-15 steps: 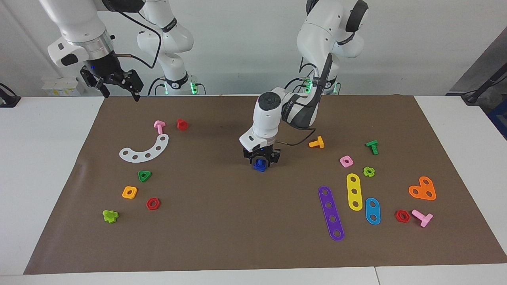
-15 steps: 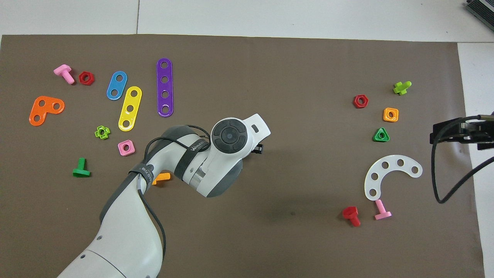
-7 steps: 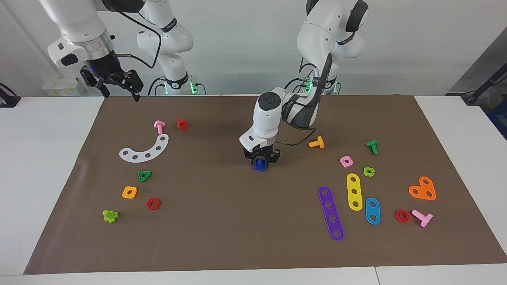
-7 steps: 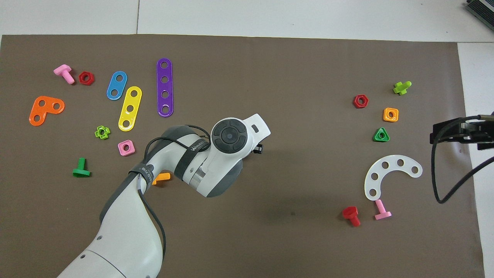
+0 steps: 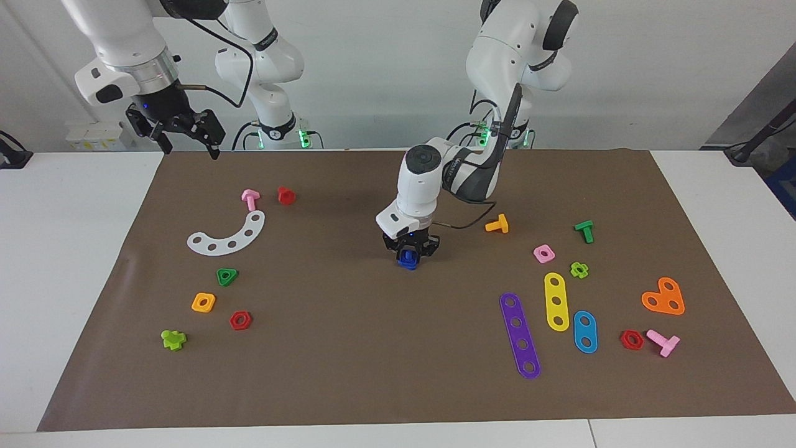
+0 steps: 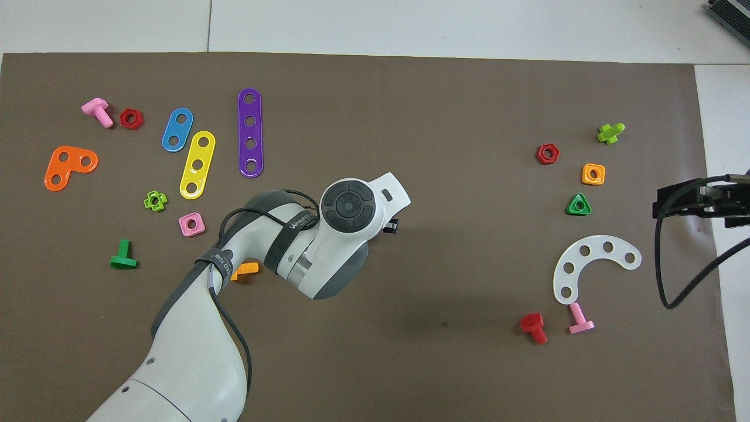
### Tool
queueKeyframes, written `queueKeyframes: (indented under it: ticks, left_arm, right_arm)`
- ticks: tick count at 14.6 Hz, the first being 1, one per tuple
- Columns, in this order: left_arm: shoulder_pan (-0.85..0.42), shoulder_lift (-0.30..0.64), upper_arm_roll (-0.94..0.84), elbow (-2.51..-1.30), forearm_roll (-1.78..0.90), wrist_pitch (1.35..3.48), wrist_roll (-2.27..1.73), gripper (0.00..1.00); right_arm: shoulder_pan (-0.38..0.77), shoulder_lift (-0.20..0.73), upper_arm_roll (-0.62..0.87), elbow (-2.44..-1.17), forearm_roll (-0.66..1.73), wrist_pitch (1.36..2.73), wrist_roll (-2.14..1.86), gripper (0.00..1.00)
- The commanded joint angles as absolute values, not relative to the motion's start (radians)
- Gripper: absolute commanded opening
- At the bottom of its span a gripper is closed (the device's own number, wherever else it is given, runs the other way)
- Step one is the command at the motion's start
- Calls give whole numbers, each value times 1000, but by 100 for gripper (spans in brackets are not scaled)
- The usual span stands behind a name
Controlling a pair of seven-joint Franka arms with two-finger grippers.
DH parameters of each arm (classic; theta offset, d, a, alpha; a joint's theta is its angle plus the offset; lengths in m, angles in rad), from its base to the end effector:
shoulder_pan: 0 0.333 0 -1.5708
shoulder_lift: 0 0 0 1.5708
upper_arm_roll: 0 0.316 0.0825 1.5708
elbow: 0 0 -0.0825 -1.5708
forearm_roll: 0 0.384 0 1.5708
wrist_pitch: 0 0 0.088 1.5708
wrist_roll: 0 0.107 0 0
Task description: Unscrew and place screws in storage area
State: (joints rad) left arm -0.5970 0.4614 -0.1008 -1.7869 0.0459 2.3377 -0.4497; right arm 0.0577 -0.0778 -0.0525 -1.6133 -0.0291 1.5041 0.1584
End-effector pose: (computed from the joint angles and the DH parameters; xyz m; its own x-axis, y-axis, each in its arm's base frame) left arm 0.5119 -0.4209 0.3054 0.9623 -0.2601 0.0790 -0.2643 -0.9632 0.0481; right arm 0.5232 -0.0017 0.6407 0.9877 -0.1542 -0.0271 -0.1534 -0.9877 0.0296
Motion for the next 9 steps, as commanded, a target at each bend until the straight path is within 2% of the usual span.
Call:
queueKeyframes:
  ticks: [1, 9]
  left_arm:
    - [-609, 445, -86, -1801, 63, 2316, -445, 44]
    - [-609, 445, -86, -1793, 63, 2296, -446, 42]
  right_arm:
    - [43, -83, -44, -1608, -18, 1488, 129, 100]
    - [43, -83, -44, -1608, -18, 1489, 129, 100]
